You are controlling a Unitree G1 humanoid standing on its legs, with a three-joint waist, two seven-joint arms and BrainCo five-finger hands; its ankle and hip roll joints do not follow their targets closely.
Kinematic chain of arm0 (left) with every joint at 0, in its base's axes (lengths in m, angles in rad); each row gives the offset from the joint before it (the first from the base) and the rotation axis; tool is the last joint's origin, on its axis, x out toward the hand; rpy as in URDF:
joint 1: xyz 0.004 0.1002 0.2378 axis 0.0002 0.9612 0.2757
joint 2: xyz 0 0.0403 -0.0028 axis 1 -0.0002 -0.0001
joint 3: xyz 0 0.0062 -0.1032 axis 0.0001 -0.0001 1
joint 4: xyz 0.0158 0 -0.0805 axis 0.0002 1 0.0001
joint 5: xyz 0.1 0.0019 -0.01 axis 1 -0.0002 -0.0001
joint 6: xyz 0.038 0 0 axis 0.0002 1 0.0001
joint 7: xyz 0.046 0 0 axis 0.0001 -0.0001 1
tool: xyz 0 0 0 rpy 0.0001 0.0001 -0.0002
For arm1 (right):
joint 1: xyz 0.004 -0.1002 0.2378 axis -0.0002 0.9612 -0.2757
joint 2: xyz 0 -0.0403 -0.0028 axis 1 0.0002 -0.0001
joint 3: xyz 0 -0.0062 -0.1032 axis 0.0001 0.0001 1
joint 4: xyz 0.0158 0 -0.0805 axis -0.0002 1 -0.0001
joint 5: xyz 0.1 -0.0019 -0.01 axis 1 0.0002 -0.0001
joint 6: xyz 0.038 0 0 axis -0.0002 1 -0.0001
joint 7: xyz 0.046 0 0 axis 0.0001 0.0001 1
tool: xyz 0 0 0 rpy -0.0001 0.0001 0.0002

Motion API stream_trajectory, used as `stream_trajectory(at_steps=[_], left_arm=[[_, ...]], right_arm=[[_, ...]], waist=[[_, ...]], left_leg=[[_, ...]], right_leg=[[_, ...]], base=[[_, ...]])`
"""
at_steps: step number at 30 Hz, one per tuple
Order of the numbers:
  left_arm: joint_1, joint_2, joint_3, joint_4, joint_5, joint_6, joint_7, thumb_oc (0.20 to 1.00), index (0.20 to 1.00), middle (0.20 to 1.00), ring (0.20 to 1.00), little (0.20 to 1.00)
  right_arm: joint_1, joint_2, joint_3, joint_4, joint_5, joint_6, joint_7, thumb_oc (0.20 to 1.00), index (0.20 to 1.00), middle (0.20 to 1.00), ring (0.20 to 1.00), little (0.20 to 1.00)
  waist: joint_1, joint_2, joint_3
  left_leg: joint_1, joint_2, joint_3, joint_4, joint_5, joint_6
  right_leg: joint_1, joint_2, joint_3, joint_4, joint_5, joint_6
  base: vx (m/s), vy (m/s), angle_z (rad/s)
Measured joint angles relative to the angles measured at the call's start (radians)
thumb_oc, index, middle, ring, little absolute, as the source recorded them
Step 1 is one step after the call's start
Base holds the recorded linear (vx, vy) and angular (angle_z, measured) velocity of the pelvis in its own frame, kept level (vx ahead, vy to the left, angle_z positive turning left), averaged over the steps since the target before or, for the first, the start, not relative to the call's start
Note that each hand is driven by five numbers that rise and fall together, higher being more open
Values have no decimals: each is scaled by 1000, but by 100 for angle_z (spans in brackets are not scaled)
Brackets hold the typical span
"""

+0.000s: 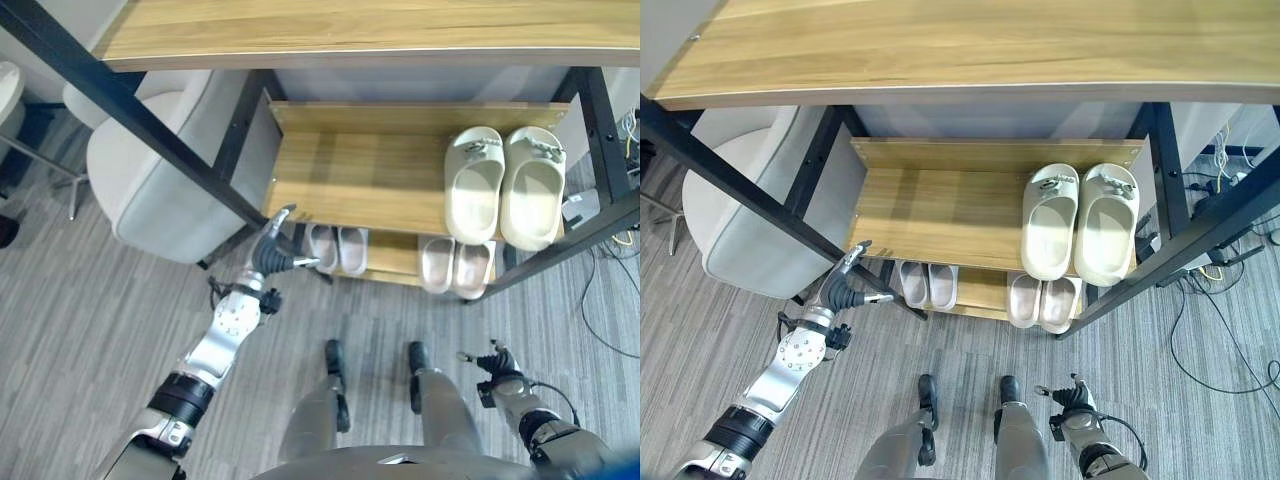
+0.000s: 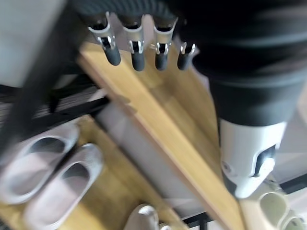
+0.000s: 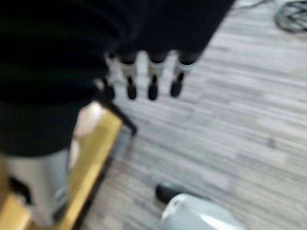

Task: Arrange the slippers neatly on the shoe rack.

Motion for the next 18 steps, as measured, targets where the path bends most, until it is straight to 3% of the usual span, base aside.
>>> stream_trajectory(at_steps=[6,13,18], left_arm=[[87,3,0,36,18,1,-16,1000,1000,1000,1000,1000],[163,3,-1,115,63,21,-23,1000,1000,1000,1000,1000],[200,5,-2,125,92,28,-22,1000,1000,1000,1000,1000]], right_arm=[[-9,1,37,-62,-19,0,3,1000,1000,1000,1000,1000],[44,-31,63,-301,-66,-14,6,1000,1000,1000,1000,1000],[98,-50,64,-337,-86,-20,8,1000,1000,1000,1000,1000]], waist=[[24,-10,-5],[19,-71,-46],[20,-80,-78]], left_leg=[[16,0,-22,-1,0,1],[62,3,-26,-25,-2,-1],[110,3,-29,-56,-1,0]], right_leg=[[38,-2,-23,-22,0,1],[88,-3,-32,-47,0,3],[141,-4,-42,-85,2,7]], base=[[12,10,9],[75,20,4],[86,14,5]])
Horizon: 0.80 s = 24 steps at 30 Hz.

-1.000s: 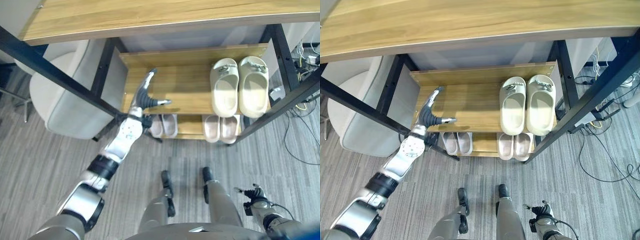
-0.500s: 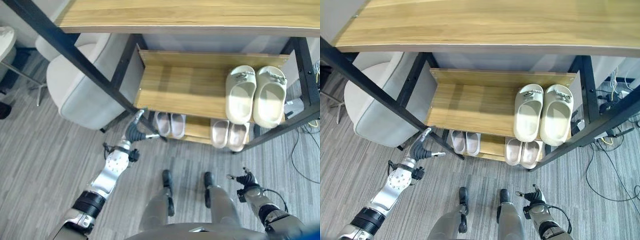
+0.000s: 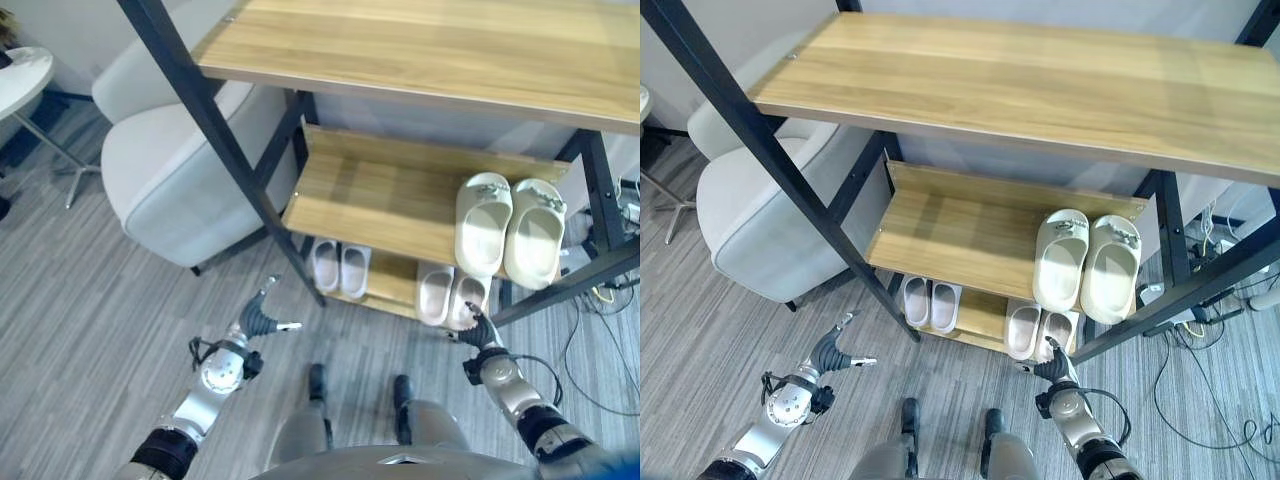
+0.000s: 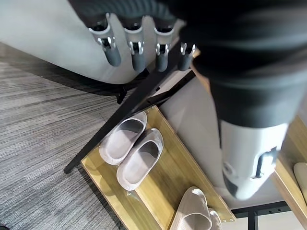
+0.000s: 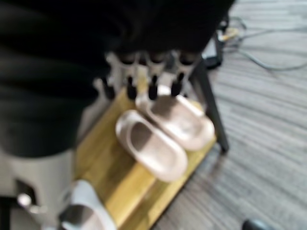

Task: Arrange the slippers neatly on the shoe rack.

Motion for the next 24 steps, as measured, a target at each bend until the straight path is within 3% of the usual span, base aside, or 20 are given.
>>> stream_trajectory(at_steps=[16,20,21,24], left_arm=[[5,-5,-10,41,79,2,1,1000,1000,1000,1000,1000],[17,-10,-8,61,81,2,4,1000,1000,1000,1000,1000],[32,-10,-7,66,86,2,9,1000,1000,1000,1000,1000],[55,-7,-7,67,107,1,8,1000,1000,1000,1000,1000]], right_arm=[[44,-16,58,-150,-68,-8,46,1000,1000,1000,1000,1000],[154,-36,65,-242,-102,-44,67,1000,1000,1000,1000,1000],[202,-42,72,-260,-117,-79,66,1000,1000,1000,1000,1000],[306,-41,92,-252,-164,-75,78,1000,1000,1000,1000,1000]], waist=[[1,6,-38],[0,-3,-47],[2,-5,-48],[-16,-6,-48]], left_leg=[[77,5,-15,-36,2,7],[86,2,-16,-37,0,3],[89,1,-8,-37,-3,5],[94,0,9,-37,-7,4]], right_leg=[[131,10,-24,-134,39,11],[145,7,-24,-150,43,12],[146,7,-21,-148,41,14],[141,6,-3,-149,43,15]], base=[[58,4,3],[8,45,1],[-5,35,-15],[3,45,-17]])
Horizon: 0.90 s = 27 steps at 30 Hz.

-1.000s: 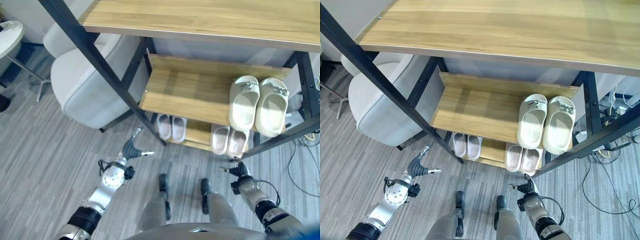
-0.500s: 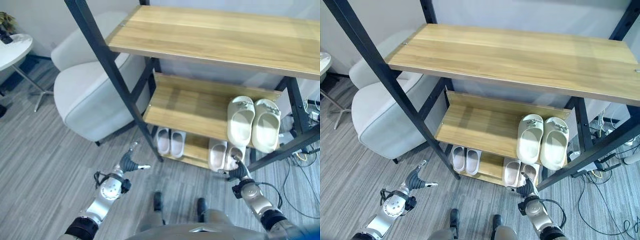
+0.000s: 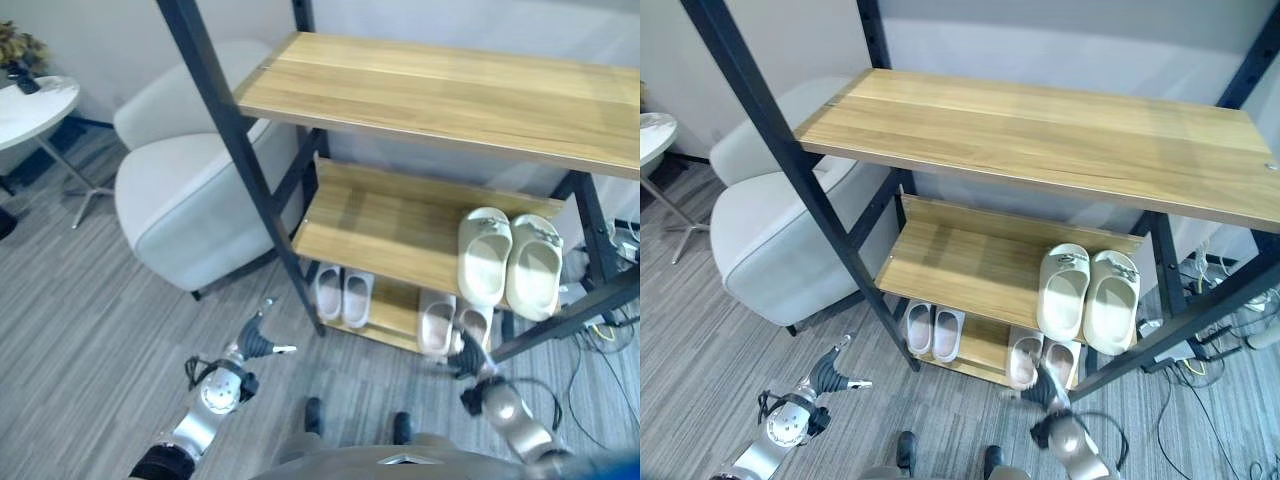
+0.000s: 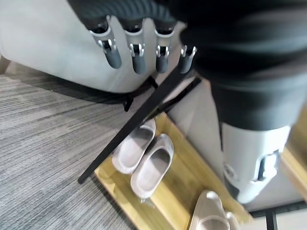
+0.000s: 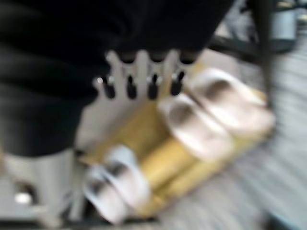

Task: Arrange the slippers neatly on the shoe rack.

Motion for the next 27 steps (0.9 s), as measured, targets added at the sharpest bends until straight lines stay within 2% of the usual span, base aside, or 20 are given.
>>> stream_trajectory(at_steps=[3,7,11,21,27], left_arm=[[8,2,-1,0,0,-1,0,1000,1000,1000,1000,1000],[21,2,-1,0,0,-6,0,1000,1000,1000,1000,1000],[47,2,-1,0,0,-8,0,1000,1000,1000,1000,1000],[70,3,-1,0,0,-9,1,1000,1000,1000,1000,1000],[87,3,0,0,0,-9,1,1000,1000,1000,1000,1000]], right_arm=[[55,-2,1,-9,-36,-3,3,1000,1000,1000,1000,1000],[88,-58,17,-88,-87,-7,4,1000,1000,1000,1000,1000],[107,-108,-8,-168,-101,-37,-13,1000,1000,1000,1000,1000],[108,-118,-16,-212,-132,-56,-62,1000,1000,1000,1000,1000],[113,-130,-74,-263,-138,-70,-93,1000,1000,1000,1000,1000]], waist=[[-12,-1,0],[-12,2,1],[-13,2,1],[-15,1,1],[-19,3,0]], left_leg=[[2,3,7,0,-3,-3],[6,6,23,0,-10,-4],[7,6,30,-1,-12,-3],[6,6,38,0,-14,0],[7,5,39,0,-16,0]], right_leg=[[0,2,3,0,1,-1],[-7,3,13,0,5,-1],[-12,3,23,1,5,-2],[-16,3,27,0,7,1],[-16,2,28,0,7,1]], base=[[17,23,-8],[25,16,-13],[19,8,-7],[1,0,0],[0,0,0]])
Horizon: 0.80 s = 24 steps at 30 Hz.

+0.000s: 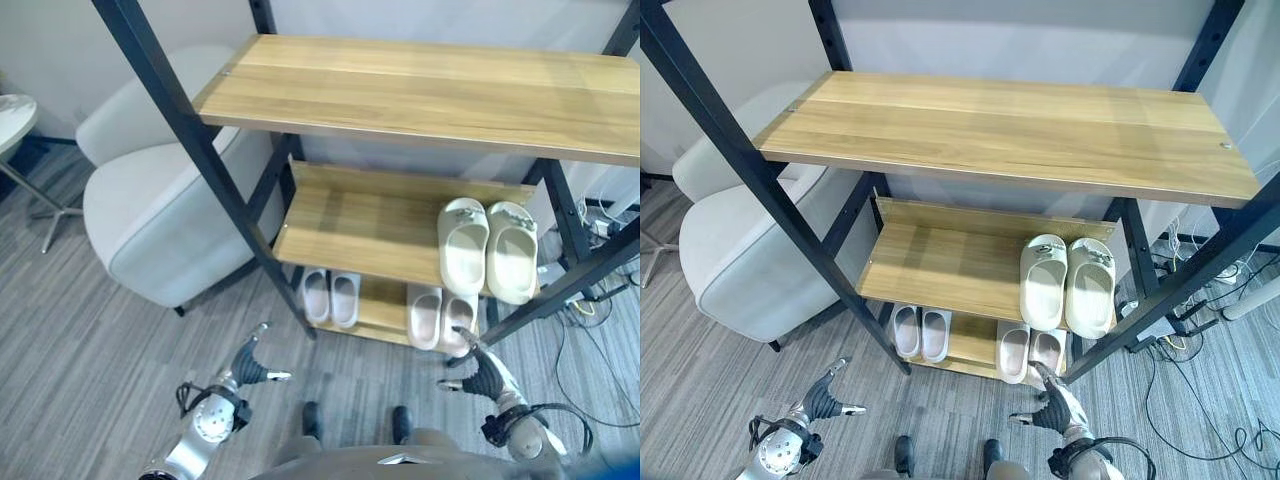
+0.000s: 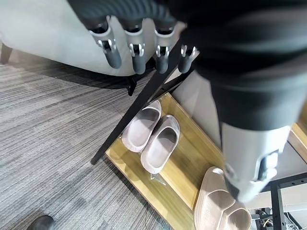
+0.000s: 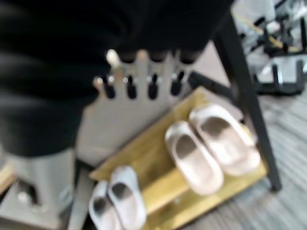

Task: Arrange the slippers neatly on the shoe rack.

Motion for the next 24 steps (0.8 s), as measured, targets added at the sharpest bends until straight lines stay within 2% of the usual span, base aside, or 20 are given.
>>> stream_trajectory(at_steps=[24], left_arm=[[20,1,37,-1,1,-1,0,1000,1000,1000,1000,1000]], right_arm=[[-92,-19,-47,16,9,0,-42,1000,1000,1000,1000,1000]], waist=[[10,6,-6]], left_leg=[[-27,-2,-17,0,5,6]], right_leg=[[-16,-1,-11,-5,1,1]], base=[[1,-2,1]])
